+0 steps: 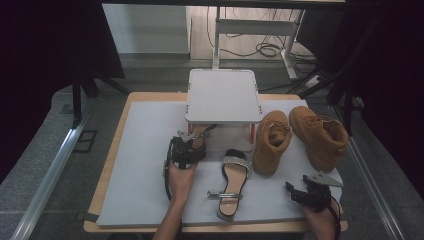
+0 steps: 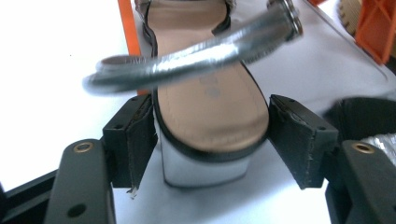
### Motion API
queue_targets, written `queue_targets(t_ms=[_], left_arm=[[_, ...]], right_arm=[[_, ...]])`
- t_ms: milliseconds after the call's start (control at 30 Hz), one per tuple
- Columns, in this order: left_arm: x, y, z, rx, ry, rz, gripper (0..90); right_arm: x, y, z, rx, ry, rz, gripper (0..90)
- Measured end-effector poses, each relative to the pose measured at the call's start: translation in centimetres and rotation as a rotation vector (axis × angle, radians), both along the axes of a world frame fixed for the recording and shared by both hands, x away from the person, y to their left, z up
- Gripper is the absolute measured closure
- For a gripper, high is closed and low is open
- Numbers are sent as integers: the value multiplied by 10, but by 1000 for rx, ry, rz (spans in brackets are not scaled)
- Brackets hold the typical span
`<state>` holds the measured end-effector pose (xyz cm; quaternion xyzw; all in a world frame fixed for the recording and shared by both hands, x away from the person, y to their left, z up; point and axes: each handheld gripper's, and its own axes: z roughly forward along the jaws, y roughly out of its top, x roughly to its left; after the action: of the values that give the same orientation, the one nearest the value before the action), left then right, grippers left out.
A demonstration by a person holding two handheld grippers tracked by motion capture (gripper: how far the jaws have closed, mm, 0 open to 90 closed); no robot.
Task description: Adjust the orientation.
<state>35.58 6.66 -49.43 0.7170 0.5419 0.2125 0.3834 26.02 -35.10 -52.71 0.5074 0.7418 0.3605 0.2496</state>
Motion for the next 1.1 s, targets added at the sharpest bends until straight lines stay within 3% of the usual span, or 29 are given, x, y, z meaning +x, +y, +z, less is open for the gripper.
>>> queue_targets(t_ms=[400,700,900,1100], left_arm=[[-22,13,-1,24,-5,-76,472],[-30,21,-2,2,9,-152,719],[-29,24,-3,-5,-1,-161,856],[-25,23,-6,11,-1,-152,890]], right_arm=[[0,0,0,0,0,-1,252],[0,0,0,0,0,-2,252],[0,0,0,0,-1,-2,252],[0,0,0,0,-1,-2,252]])
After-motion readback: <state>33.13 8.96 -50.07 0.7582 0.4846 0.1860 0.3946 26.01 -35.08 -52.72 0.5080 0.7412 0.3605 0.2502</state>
